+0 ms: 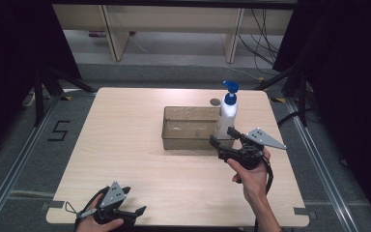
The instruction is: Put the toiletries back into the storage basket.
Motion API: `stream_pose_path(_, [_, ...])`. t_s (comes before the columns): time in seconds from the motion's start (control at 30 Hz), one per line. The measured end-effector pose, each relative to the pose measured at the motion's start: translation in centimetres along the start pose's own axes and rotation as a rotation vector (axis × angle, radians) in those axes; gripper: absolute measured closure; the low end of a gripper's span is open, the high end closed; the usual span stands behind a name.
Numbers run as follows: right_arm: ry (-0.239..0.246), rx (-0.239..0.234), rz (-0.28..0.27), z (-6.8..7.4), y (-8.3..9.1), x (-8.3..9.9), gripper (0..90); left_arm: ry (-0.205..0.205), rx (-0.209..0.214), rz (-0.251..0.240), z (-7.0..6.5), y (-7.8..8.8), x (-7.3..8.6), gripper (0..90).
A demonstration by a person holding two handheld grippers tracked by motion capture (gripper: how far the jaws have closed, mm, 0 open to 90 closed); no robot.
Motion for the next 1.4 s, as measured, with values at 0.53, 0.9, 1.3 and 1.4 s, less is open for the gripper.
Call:
stream_pose_path(0.53, [-0.027,-0.047,0.020,1.5,0.5,1.1,20.3,0.001,-0.001,0.000,0.0,0.0,0.0,15.0])
stream_pose_path(0.9, [-0.025,-0.058,0.036,2.1,0.7,2.2,15.6,0.002,0.000,0.000,0.0,0.0,0.0,15.0])
stream_pose_path(1.3, [0.008,-0.056,0.043,2.4,1.1,3.2,15.1,-0.009,-0.009,0.021,0.2,0.1,0.2,15.0])
stream_pose_path(1.4, [0.001,-0.060,0.042,2.6,1.3,3.3,15.1,-0.009,-0.009,0.018,0.2,0.1,0.1,15.0])
Point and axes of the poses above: each handheld gripper's, and its own axes: y roughly backward along the jaws, x roughly out of its underside, z roughly to its left, the point moved 8 cm from there along -y, roughly forward along the jaws, and after that the axes turned 13 degrees about x, right-handed, at the moved point
